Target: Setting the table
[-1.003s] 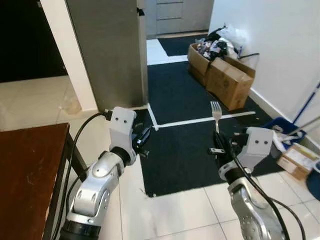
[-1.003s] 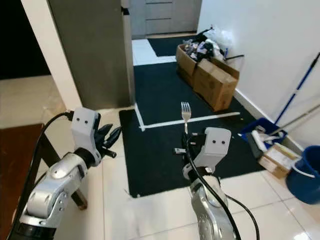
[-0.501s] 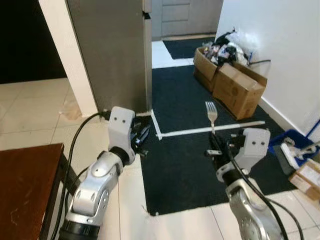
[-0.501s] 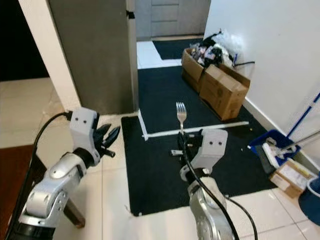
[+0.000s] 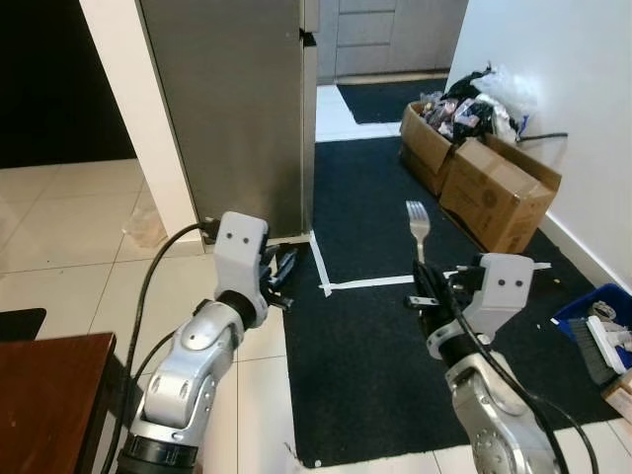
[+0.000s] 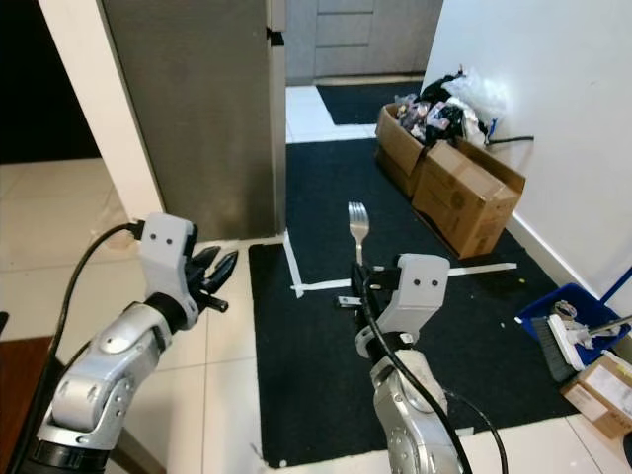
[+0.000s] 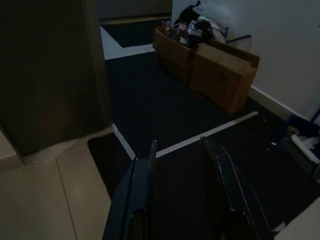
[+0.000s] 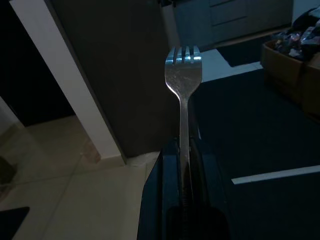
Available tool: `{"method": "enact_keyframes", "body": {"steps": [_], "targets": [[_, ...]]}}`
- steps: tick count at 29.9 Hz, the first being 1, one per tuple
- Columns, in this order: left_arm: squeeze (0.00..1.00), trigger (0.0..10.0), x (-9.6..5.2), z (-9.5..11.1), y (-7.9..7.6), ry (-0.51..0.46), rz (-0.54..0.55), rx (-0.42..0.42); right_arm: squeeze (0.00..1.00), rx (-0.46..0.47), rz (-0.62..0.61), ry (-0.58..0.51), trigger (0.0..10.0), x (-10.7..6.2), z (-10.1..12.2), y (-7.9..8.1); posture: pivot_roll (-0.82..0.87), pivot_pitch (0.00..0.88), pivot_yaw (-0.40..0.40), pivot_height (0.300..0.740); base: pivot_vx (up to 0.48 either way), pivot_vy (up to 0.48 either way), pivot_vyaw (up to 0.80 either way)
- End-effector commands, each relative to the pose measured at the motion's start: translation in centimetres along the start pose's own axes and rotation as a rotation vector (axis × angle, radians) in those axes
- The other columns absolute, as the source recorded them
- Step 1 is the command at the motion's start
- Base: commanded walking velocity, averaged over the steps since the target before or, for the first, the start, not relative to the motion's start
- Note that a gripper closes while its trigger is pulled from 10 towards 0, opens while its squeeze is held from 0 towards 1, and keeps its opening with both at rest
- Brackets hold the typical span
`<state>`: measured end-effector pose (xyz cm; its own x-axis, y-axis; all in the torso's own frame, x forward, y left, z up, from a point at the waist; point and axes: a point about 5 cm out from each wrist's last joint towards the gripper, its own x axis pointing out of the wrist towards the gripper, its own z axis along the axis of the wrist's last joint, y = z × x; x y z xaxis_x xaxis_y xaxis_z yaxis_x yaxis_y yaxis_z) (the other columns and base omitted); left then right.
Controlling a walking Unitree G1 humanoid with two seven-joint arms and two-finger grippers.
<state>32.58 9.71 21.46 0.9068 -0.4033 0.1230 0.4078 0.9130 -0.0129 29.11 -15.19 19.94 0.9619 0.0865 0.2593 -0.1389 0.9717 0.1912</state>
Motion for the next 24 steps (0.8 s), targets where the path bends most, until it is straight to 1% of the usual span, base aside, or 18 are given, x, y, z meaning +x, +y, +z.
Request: {"method": "enact_keyframes", "body": {"steps": [1,12,17,24], "targets": [[0.00,10.0,-0.10,-0.20,-0.23,0.013,-0.006,-0.013,0.00,0.001,-0.009,0.011,10.0,-0.16,-0.17,-0.30,0.03,0.102,0.115,0.740,0.000,0.000,0.00],[0.00,10.0,-0.14,-0.14,-0.24,0.022,-0.002,-0.025,0.00,0.001,-0.005,0.014,10.0,-0.28,-0.19,-0.20,0.03,0.107,0.117,0.740,0.000,0.000,0.00],[0.00,10.0,-0.16,-0.34,-0.27,0.041,0.002,-0.023,0.00,-0.003,0.005,0.017,10.0,-0.29,-0.21,-0.14,0.03,0.108,0.117,0.740,0.000,0.000,0.00],[0.00,10.0,-0.26,-0.70,-0.34,0.074,0.008,-0.012,0.00,0.004,0.006,0.014,10.0,-0.26,-0.11,-0.14,0.03,0.110,0.118,0.740,0.000,0.000,0.74]]}}
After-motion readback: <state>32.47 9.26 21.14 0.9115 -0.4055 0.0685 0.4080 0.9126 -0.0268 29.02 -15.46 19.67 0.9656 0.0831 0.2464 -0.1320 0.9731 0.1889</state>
